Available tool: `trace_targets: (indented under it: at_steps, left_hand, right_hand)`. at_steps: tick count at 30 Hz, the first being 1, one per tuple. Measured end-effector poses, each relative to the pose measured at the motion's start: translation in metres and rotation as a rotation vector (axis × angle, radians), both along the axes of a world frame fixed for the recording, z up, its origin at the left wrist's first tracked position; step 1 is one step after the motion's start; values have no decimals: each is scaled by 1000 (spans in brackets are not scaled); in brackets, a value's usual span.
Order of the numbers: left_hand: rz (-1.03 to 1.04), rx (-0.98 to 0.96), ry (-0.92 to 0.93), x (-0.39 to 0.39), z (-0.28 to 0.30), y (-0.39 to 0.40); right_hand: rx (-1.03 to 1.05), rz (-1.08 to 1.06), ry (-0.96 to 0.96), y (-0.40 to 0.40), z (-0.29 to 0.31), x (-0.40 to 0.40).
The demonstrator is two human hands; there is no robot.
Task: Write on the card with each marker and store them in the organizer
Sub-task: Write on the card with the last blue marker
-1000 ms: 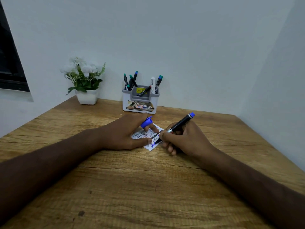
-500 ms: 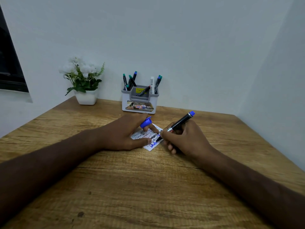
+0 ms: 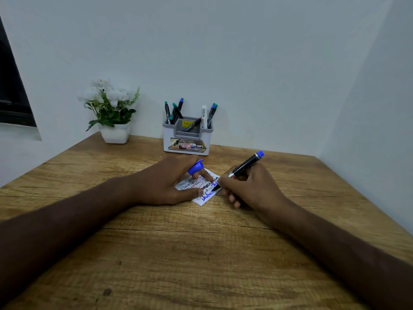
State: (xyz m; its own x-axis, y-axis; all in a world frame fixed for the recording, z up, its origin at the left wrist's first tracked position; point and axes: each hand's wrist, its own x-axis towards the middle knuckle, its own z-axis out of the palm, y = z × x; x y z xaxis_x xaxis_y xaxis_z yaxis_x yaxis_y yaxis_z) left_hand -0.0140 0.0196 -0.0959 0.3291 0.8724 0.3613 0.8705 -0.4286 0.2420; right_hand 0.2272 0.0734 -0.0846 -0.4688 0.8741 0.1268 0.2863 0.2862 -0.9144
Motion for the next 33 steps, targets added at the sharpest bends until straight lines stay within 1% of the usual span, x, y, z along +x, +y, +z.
trace_targets:
  at_steps: [8, 13, 16, 20, 25, 28, 33]
  left_hand:
    - [22, -19, 5, 0, 0, -1]
    - [-1, -18, -8, -1, 0, 0]
    - [-12, -19, -8, -1, 1, -1]
    - [-19, -16, -18, -1, 1, -2]
    - [-17, -17, -11, -2, -1, 0]
    - [-24, -7, -18, -1, 0, 0]
    - [6, -7, -5, -1, -1, 0]
  right_hand:
    - [-1, -58, 1, 3, 0, 0]
    - [14, -62, -7, 6, 1, 1]
    - [16, -62, 26, 9, 2, 2]
    - [91, -86, -22, 13, 1, 5]
    - [81, -40, -66, 17, 0, 5]
    - [86, -19, -60, 16, 1, 5]
    - [115, -69, -56, 16, 1, 6]
